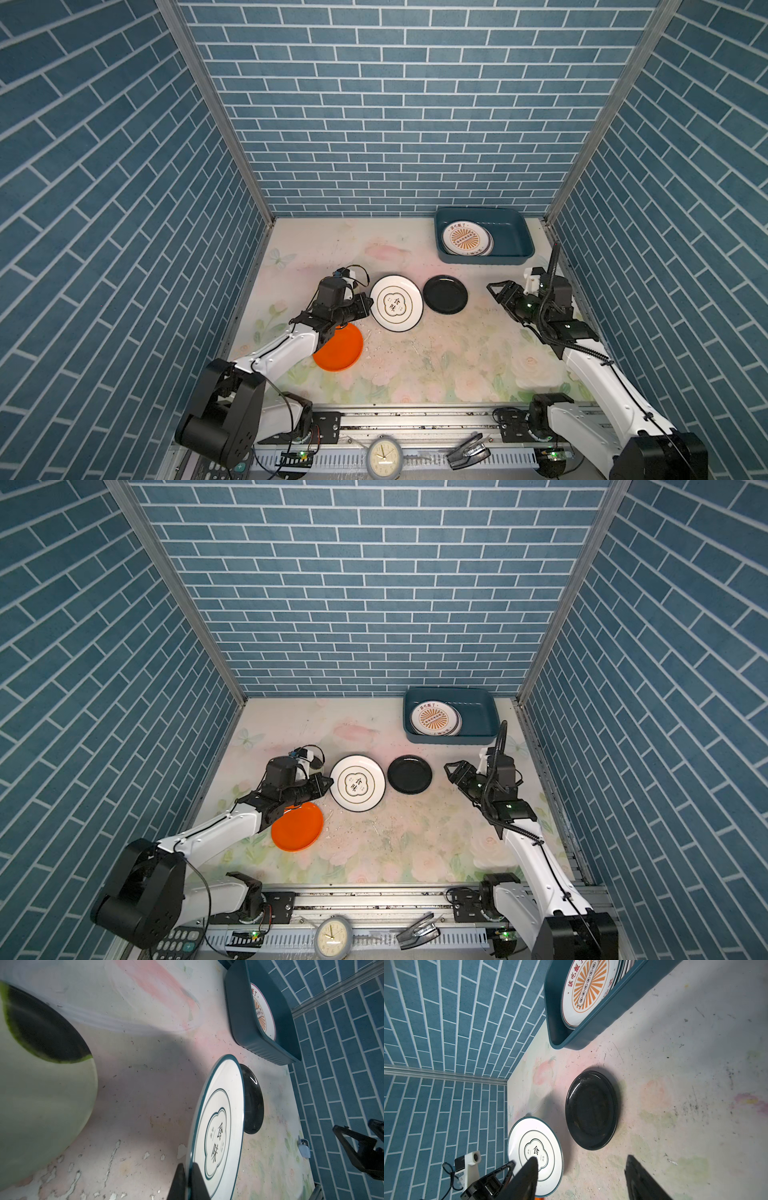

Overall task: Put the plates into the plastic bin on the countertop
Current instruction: 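Carry the upright white plate toward the bin while the right gripper reaches toward it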

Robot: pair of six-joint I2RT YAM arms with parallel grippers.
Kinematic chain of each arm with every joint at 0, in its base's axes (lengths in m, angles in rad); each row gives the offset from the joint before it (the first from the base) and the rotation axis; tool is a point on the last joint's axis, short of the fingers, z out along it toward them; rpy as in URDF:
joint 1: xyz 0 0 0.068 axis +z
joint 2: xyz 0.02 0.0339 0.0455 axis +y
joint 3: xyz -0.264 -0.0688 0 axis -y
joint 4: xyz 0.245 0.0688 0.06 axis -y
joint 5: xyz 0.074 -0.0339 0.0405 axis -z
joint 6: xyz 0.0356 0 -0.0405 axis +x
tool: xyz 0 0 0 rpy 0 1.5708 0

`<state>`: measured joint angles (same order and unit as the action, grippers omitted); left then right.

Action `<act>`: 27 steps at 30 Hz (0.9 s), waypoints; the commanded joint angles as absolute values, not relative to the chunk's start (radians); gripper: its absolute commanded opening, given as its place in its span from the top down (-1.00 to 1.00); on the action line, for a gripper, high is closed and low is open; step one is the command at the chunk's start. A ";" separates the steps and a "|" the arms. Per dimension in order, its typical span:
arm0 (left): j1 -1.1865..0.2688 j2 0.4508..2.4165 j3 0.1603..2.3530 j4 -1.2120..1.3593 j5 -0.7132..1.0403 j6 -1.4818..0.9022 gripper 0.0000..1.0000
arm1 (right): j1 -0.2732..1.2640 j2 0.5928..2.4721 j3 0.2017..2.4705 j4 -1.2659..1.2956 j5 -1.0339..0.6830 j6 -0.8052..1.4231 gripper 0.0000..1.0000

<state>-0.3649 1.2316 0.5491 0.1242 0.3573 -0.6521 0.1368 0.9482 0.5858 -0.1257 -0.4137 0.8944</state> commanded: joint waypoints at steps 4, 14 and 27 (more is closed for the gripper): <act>-0.365 1.179 0.574 0.124 0.321 -0.687 1.00 | 0.141 0.974 0.553 -0.033 -0.461 0.948 -0.34; -0.372 1.255 0.646 0.155 0.347 -0.766 1.00 | 0.150 1.014 0.487 0.126 -0.508 0.977 -0.34; -0.452 1.454 0.843 0.163 0.269 -0.823 1.00 | 0.188 1.103 0.520 0.190 -0.575 0.965 -0.32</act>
